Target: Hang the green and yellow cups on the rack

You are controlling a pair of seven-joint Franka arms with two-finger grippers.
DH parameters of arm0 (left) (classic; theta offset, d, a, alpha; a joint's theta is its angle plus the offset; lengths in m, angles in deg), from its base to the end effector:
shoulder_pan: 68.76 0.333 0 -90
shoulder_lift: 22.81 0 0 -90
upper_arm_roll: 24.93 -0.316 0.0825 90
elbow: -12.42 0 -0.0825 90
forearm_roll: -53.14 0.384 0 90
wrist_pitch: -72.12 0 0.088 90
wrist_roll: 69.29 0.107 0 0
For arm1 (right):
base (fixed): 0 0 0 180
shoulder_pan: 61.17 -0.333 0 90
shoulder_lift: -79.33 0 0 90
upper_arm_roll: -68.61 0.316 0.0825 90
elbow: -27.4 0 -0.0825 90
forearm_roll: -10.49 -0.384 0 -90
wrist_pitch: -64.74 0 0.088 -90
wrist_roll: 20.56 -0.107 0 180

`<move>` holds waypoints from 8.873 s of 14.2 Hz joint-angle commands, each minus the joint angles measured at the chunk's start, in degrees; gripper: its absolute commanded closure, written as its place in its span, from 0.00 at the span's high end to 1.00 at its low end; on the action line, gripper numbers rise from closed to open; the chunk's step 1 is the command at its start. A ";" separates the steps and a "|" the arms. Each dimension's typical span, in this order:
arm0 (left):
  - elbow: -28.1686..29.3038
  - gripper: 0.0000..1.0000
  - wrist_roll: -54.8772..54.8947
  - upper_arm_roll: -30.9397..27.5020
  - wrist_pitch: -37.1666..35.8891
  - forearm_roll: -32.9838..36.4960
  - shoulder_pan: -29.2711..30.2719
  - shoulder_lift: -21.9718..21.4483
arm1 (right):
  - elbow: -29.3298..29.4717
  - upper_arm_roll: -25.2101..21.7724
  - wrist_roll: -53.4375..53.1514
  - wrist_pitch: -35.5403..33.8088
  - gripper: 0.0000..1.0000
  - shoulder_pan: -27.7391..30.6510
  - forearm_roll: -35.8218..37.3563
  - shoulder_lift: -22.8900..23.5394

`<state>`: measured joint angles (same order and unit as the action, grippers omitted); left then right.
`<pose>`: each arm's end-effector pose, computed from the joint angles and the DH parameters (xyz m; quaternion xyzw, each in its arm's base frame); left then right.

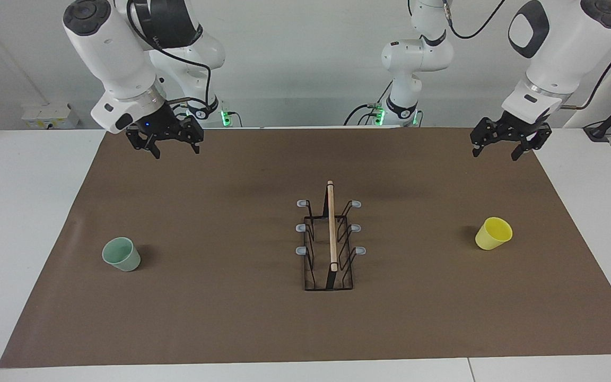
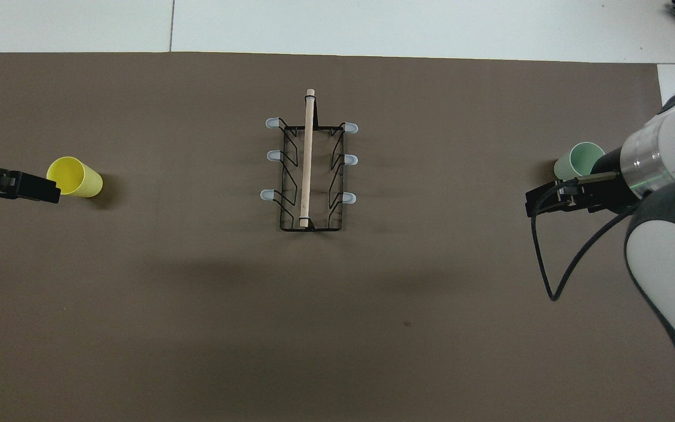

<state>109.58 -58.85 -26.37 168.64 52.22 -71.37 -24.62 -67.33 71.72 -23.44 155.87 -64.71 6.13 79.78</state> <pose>0.5525 -0.0126 0.5926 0.9949 -0.1003 0.0108 0.0075 0.5505 0.0721 0.5832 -0.9982 -0.0308 0.0384 0.0351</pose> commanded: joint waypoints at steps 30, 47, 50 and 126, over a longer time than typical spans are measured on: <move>-4.42 1.00 -39.77 -10.42 4.12 -14.70 1.38 14.19 | -2.03 0.32 3.48 7.58 1.00 5.91 4.62 -0.45; -14.12 1.00 -56.37 -15.97 12.81 -35.00 10.52 38.81 | -17.15 0.93 70.20 20.50 1.00 4.52 32.01 -3.44; -6.14 1.00 -60.62 -16.06 12.91 -42.21 10.78 35.40 | -17.06 0.93 73.51 20.15 1.00 3.63 35.73 -3.36; 32.56 0.00 -37.68 21.82 72.41 -9.10 -7.59 5.24 | -24.89 0.93 34.34 36.76 0.53 6.27 111.41 25.12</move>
<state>139.47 -95.71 -5.17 240.42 42.10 -78.82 -17.65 -91.90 72.29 12.51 191.60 -59.39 114.94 104.73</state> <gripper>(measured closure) 0.339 0.176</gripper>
